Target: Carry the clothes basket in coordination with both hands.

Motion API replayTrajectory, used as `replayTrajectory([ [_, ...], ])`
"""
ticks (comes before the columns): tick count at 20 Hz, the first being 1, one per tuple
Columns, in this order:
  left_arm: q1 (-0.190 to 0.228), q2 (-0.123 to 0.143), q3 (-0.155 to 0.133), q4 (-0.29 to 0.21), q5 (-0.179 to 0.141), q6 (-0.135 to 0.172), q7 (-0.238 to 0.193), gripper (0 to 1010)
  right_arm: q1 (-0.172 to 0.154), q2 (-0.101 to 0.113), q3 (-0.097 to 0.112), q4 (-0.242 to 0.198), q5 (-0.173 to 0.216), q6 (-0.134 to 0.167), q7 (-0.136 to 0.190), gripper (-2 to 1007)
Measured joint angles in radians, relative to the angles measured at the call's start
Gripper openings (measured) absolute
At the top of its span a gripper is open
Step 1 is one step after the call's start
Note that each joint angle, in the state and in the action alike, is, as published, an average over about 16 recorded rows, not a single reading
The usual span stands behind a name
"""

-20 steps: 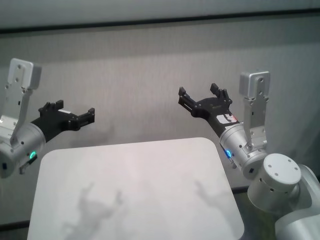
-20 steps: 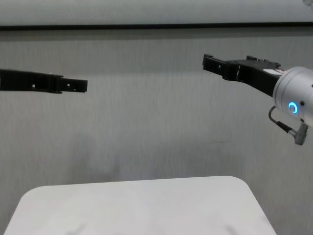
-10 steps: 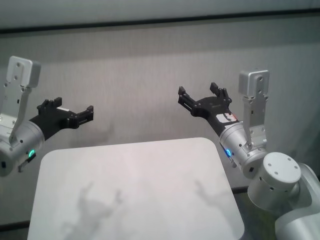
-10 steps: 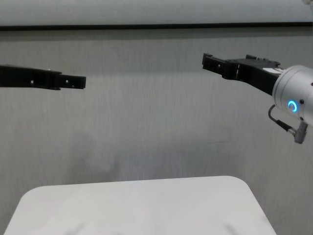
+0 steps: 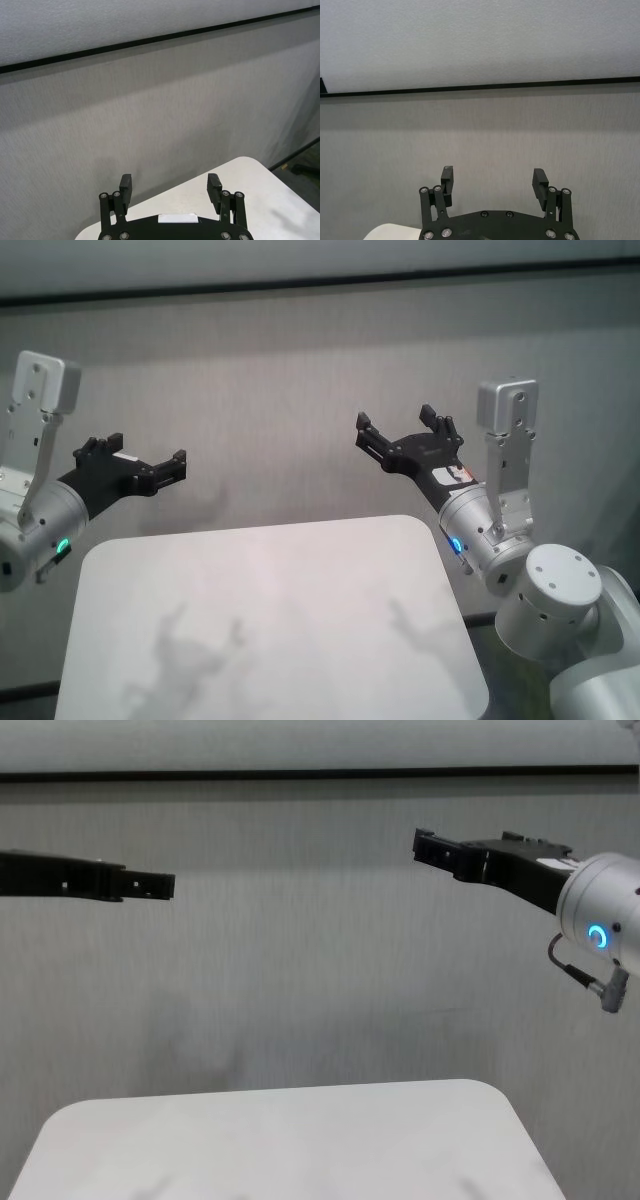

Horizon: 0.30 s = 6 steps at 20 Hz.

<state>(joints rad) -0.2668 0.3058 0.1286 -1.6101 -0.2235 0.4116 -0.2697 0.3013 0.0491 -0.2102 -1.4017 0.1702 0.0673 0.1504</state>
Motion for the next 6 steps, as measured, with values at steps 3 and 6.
replayTrajectory([
  [3,0.000,0.000,0.000,0.000,0.000,0.000,0.000,1002,0.000,0.000,0.000,0.000,0.000,0.000,0.000,1003],
  [6,0.000,0.000,0.000,0.000,0.001,-0.001,0.000,1002,0.000,0.000,0.000,0.000,0.000,0.000,0.000,1003],
])
